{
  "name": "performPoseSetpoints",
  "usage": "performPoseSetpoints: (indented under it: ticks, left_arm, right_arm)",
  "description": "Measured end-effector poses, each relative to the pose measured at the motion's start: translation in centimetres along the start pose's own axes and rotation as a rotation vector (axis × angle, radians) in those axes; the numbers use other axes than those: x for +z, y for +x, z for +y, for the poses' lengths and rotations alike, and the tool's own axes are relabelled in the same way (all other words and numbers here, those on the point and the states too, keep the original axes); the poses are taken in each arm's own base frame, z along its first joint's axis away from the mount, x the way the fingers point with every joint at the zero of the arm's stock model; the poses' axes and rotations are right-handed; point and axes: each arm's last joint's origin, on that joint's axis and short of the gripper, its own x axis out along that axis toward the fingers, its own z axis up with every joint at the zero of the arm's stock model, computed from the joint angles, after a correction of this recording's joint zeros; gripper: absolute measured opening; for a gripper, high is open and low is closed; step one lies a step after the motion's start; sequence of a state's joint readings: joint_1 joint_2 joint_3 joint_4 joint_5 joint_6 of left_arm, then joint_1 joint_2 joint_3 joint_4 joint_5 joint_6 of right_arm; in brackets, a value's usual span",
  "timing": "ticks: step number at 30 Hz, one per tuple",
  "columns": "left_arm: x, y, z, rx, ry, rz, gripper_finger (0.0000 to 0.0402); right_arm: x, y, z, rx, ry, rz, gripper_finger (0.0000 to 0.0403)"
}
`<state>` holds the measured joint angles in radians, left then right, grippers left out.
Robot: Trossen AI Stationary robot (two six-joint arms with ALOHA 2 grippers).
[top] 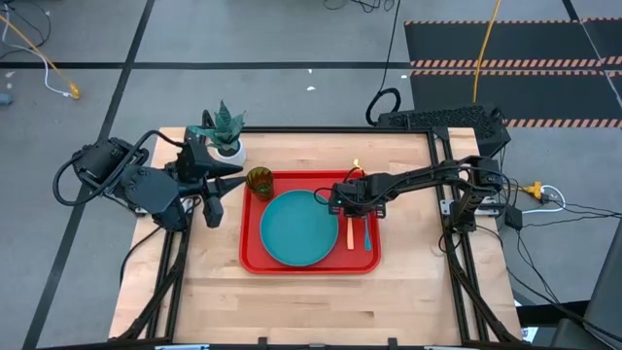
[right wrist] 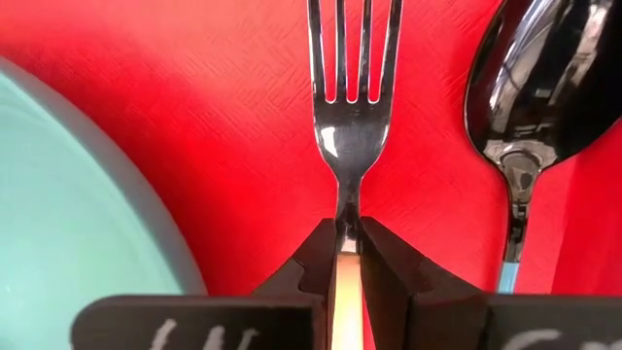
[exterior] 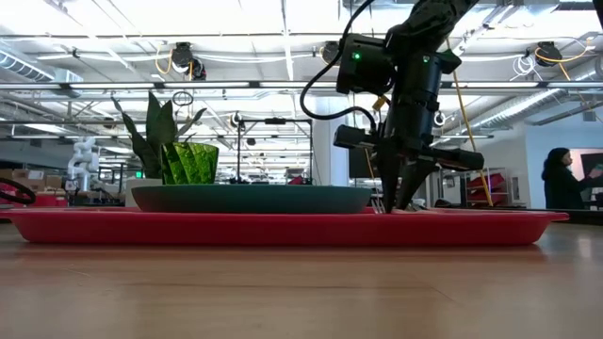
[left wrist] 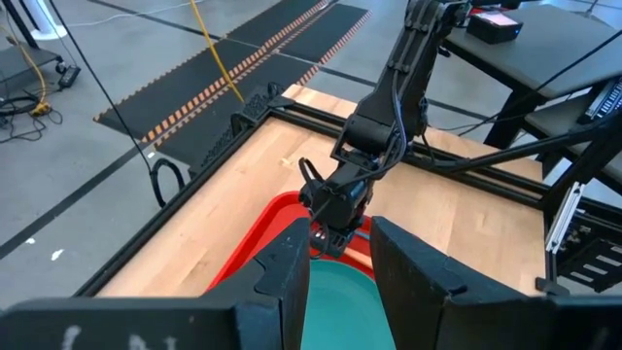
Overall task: Pick and place plate/cup/fork/spoon on tray
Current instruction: Put the yellow fork on the red tray between the blue plate and the blue spoon, then adjust the blue spoon
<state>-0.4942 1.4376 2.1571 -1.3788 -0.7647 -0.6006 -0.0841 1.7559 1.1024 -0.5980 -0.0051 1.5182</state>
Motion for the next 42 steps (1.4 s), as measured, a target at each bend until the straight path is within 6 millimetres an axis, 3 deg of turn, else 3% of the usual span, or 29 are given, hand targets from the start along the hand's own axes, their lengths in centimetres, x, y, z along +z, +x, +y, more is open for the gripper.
performPoseSetpoints:
  ticks: [28,42]
  left_arm:
    - [0.0,-0.01,0.0,0.0,-0.004,0.0,0.0113]
    - [-0.01,0.0,-0.01,-0.004,0.001,0.003,0.0113]
  right_arm:
    - [-0.11,0.52,-0.17,0.03,0.013,0.026,0.0027]
    - [-0.13,0.52,-0.26,0.021,0.013,0.033,0.0119]
